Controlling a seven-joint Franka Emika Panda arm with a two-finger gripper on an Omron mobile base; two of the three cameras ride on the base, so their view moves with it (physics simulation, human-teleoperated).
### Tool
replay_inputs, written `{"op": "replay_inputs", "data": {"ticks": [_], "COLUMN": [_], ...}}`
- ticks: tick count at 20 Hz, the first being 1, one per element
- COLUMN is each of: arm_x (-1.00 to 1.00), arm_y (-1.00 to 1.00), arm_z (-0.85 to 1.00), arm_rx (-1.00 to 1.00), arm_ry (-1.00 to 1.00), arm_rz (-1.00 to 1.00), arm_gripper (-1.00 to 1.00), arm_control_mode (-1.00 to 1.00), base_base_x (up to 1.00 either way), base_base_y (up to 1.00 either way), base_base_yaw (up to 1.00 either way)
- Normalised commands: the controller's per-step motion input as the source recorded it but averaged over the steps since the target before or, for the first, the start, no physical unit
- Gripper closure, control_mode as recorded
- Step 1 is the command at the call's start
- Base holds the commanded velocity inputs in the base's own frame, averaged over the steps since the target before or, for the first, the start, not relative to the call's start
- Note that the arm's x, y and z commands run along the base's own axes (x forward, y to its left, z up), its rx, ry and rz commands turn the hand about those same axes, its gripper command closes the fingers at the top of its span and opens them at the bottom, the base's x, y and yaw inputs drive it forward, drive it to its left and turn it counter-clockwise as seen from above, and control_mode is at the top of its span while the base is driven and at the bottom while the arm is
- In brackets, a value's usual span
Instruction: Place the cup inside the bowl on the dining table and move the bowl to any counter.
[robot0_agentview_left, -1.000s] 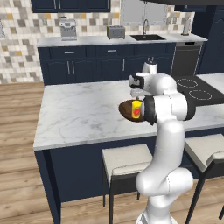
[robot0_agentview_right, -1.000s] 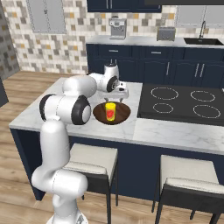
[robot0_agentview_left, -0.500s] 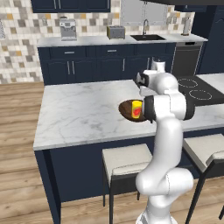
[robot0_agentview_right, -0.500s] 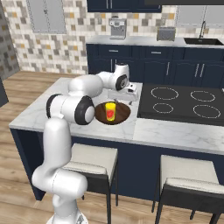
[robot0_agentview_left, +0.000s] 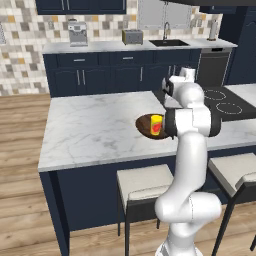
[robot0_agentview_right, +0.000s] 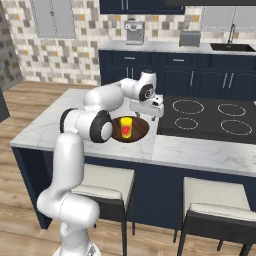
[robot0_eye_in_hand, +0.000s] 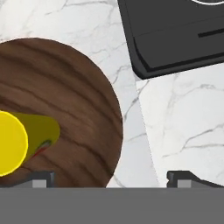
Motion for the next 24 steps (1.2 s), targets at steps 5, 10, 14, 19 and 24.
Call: {"op": "replay_inputs", "data": {"ticks": [5, 10, 14, 19, 24], "arm_x": [0.00, 0.00, 0.00, 0.00, 0.00], "arm_y": [-0.07, -0.10, -0.08, -0.03, -0.03], "arm_z": [-0.01, -0.16, -0.19, -0.15, 0.00], "arm_rx": [0.17, 0.11, 0.09, 0.10, 0.14], "arm_ry": [-0.03, -0.05, -0.05, -0.04, 0.00], "arm_rz": [0.00, 0.00, 0.00, 0.00, 0.00], "arm_gripper": [-1.00, -1.00, -1.00, -1.00, -1.00], "arm_control_mode": [-1.00, -1.00, -1.00, -1.00, -1.00], "base_base_x": [0.00, 0.00, 0.00, 0.00, 0.00], "base_base_y": [0.00, 0.00, 0.00, 0.00, 0.00], "base_base_yaw": [0.00, 0.00, 0.00, 0.00, 0.00]}}
